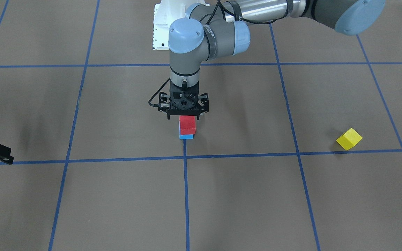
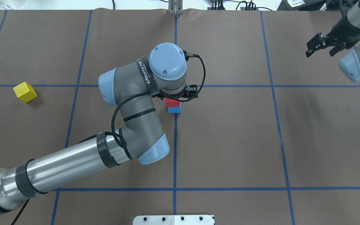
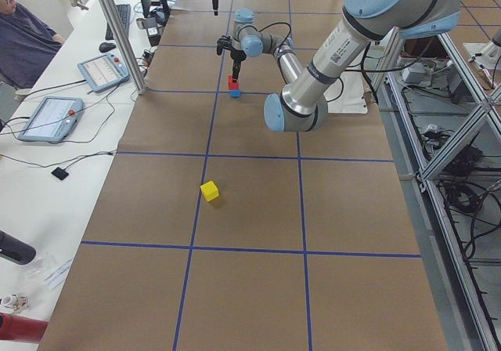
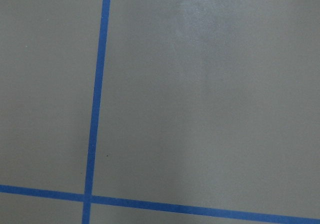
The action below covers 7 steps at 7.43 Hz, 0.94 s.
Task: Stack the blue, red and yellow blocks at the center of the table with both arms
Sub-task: 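Lower the red cube onto the blue cube and open the left gripper, then withdraw the left gripper toward the yellow cube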
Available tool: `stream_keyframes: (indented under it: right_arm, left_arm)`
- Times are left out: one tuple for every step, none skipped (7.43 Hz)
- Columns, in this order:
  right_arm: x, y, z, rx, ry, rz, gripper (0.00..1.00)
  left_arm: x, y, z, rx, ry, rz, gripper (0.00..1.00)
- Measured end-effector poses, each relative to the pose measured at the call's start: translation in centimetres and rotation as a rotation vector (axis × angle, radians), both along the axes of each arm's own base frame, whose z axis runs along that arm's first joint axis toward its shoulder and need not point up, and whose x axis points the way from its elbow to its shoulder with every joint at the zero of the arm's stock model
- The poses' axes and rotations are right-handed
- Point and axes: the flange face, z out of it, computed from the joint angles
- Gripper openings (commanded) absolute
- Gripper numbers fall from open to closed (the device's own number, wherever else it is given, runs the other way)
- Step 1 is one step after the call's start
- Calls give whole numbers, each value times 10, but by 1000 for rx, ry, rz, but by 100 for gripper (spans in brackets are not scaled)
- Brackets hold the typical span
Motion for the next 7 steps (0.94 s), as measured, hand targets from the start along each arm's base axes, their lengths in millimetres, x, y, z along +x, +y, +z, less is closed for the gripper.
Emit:
stream_keyframes:
  right_arm:
    - [1,0,0,0,0,1,99]
    - [1,0,0,0,0,2,99]
    - [2,-1,0,0,0,3,99]
    - [2,-1,0,1,0,3,99]
    - [2,-1,-1,1,0,4,99]
    - [2,-1,-2,2,-1,4,99]
    - [2,-1,-2,2,-1,4,99]
  left_arm:
    - [-31,-7,3,4,12,-8,100]
    - [-73,-16,23,13,17,0,100]
    - [-127,-30,55,28,12,21,100]
    - [-183,-47,93,19,2,32,100]
    - [-241,-60,142,-14,-16,19,100]
    - [-286,-64,190,-55,-44,-8,100]
    - [-320,-64,233,-106,-75,-45,100]
